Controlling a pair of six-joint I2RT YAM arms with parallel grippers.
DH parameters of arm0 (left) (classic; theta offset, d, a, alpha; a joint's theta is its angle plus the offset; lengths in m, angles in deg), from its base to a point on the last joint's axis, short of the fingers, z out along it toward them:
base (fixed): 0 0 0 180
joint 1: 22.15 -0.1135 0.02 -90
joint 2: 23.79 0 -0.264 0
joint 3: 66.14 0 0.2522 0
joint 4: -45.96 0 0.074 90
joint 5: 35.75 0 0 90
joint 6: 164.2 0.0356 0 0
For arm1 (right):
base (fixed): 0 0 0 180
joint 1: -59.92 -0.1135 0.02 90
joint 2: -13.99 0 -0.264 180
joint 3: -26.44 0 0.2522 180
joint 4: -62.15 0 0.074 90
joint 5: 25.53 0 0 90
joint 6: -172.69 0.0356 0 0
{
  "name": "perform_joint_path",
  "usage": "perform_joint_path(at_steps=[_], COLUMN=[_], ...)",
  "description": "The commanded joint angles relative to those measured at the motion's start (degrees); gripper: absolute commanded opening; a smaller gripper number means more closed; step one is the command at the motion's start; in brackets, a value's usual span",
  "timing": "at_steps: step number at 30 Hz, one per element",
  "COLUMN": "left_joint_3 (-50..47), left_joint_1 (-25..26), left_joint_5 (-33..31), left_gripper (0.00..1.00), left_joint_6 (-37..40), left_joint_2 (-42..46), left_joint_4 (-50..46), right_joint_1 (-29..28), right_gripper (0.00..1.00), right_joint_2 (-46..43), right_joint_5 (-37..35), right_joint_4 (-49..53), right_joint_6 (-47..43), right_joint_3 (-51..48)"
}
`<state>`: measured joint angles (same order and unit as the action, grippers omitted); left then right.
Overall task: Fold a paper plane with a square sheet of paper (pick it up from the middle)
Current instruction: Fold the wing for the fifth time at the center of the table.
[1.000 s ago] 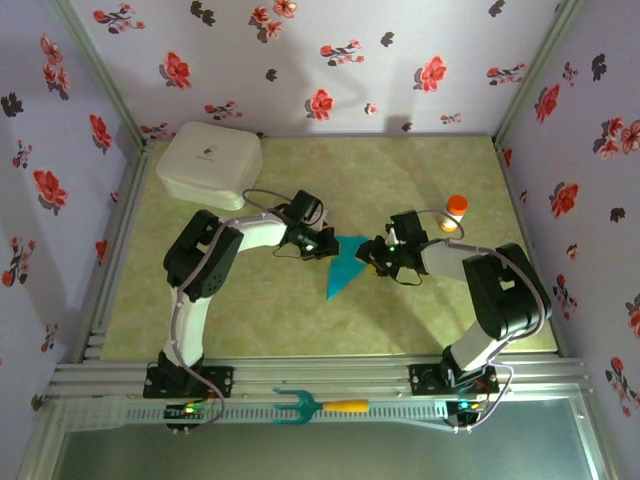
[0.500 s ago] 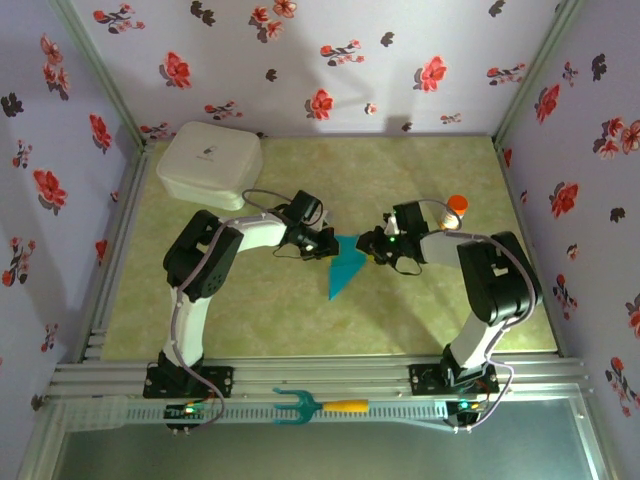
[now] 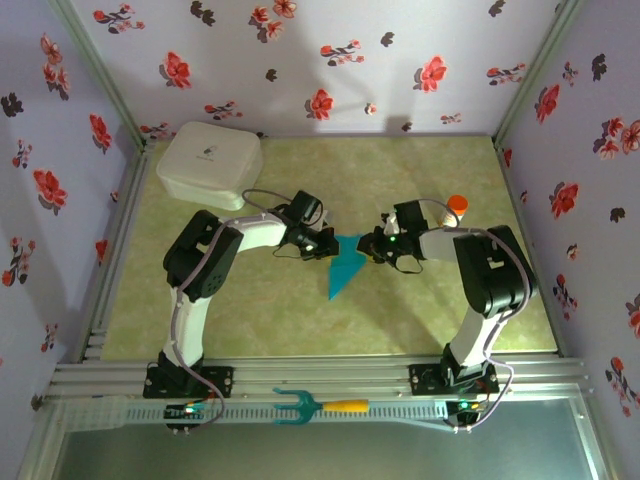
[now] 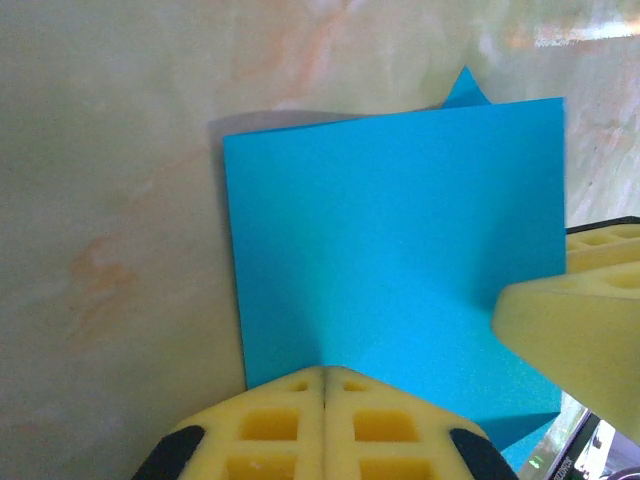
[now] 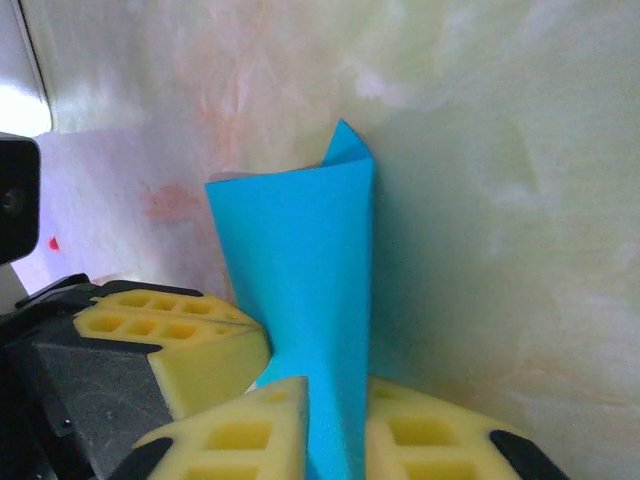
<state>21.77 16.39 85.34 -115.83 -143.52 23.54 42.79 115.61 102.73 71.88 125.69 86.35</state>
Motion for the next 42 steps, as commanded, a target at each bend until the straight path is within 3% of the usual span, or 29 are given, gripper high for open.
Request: perform_joint_path(at_steps=[1, 4, 7, 12, 14, 18, 22, 32, 38, 42], left_joint_3=[0.55, 0.58, 0.31, -1.66, -2.65, -3.92, -3.15, -1.40, 1.25, 1.30], left_joint_1=[0.30, 0.25, 0.12, 0.22, 0.68, 2.94, 7.62, 17.67, 20.28, 20.67], left_joint_5=[-0.95, -1.16, -1.65, -4.92, -6.85, -10.05, -15.03, -29.48, -37.24, -38.98], left_gripper=[0.00, 0.03, 0.12, 0.29, 0.31, 0.32, 0.34, 0.42, 0.43, 0.43], left_joint_6=[-0.54, -0.38, -0.19, 1.93, 4.17, 9.22, 16.02, 27.44, 29.39, 29.65], left_joint_2=[1.31, 2.46, 4.57, 9.41, 11.45, 13.98, 14.08, 10.93, 7.98, 7.60], left_joint_4=[-1.81, -1.49, -0.97, -0.30, -0.40, -1.68, -5.81, -11.73, -14.83, -14.97], right_joint_1=[0.50, 0.50, 0.50, 0.39, 0.13, -0.50, -0.86, -0.83, -0.93, -0.88], right_gripper=[0.16, 0.09, 0.06, 0.02, 0.02, 0.01, 0.02, 0.01, 0.01, 0.02], right_joint_2=[0.60, -0.16, -1.48, -5.27, -6.78, -7.30, -8.56, -8.72, -8.87, -8.89], right_joint_5=[1.44, 1.20, -0.10, -5.58, -8.52, -11.23, -13.54, -11.31, -10.95, -10.90], right_joint_4=[0.99, 1.11, -0.08, -7.67, -13.29, -14.96, -12.38, -12.14, -11.95, -12.02], right_joint_6=[-1.26, -1.01, 1.55, 14.29, 20.97, 26.51, 26.44, 26.29, 26.07, 26.08], right_joint_3=[1.40, 1.16, 0.08, -4.84, -8.16, -9.95, -10.00, -8.98, -8.89, -9.01])
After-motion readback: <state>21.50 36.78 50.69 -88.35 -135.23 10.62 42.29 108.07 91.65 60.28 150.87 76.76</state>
